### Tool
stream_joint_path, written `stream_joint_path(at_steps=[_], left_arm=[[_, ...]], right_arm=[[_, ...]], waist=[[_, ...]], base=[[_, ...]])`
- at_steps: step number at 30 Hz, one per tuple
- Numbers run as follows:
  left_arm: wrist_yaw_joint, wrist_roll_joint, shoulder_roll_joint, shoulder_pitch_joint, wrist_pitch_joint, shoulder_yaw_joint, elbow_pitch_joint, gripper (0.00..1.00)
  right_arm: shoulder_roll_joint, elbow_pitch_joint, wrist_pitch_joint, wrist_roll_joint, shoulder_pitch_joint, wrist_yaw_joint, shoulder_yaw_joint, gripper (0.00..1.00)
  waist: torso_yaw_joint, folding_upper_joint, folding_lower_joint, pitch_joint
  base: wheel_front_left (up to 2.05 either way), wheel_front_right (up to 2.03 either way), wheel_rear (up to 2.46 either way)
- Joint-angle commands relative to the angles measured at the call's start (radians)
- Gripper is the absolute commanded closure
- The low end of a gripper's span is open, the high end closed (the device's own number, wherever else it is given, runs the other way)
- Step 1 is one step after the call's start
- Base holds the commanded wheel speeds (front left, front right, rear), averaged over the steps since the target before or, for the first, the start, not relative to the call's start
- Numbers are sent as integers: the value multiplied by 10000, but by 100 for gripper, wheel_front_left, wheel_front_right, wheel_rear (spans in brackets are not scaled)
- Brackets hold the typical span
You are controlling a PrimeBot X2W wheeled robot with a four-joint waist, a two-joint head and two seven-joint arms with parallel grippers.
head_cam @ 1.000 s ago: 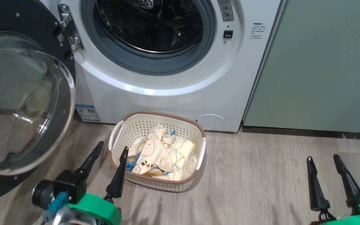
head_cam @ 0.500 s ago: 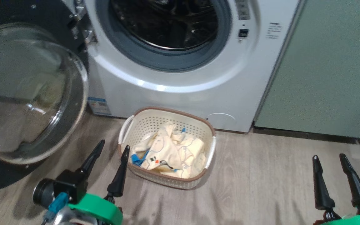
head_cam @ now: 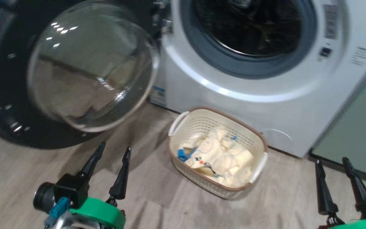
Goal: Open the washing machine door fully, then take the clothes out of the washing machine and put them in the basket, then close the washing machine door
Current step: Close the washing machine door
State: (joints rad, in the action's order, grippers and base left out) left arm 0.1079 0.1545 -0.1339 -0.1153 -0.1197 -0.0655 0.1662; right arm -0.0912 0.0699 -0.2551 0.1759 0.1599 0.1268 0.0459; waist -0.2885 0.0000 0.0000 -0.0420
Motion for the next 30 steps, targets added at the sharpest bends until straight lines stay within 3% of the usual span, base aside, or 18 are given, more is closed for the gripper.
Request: stream_joint_path(at_steps=[1,11,25,26,27,28,29,30], left_arm=[[67,69,-38,339,-99,384,350,0],[162,121,-112,138,-67,397,443,0],[261,214,-141,51,-119,373,541,0],[253,228,-140,63,-115,355,532,15],[245,248,-135,78,-116,340,527,75],[245,248,-135,78,-116,340,527,75],[245,257,-135,91,-135,333,533,100],[230,281,-133,96,-144,319,536,100]], right_arm=[[-220,266,-67,53,-142,39,285,0],[-175,161,-67,132,-159,39,537,0],[-281,72,-67,192,-337,39,723,0],[-280,76,-67,185,-329,39,713,0],[-278,82,-67,176,-319,39,702,0],[-278,82,-67,176,-319,39,702,0],[-275,91,-67,168,-315,39,695,0],[-275,102,-67,158,-314,39,689,0]], waist=[[-856,0,0,186],[-2230,0,0,334],[-2287,0,0,236],[-2284,0,0,235],[-2281,0,0,229],[-2281,0,0,229],[-2271,0,0,219],[-2261,0,0,208]], base=[[0,0,0],[0,0,0],[0,0,0],[0,0,0],[0,0,0],[0,0,0],[0,0,0],[0,0,0]])
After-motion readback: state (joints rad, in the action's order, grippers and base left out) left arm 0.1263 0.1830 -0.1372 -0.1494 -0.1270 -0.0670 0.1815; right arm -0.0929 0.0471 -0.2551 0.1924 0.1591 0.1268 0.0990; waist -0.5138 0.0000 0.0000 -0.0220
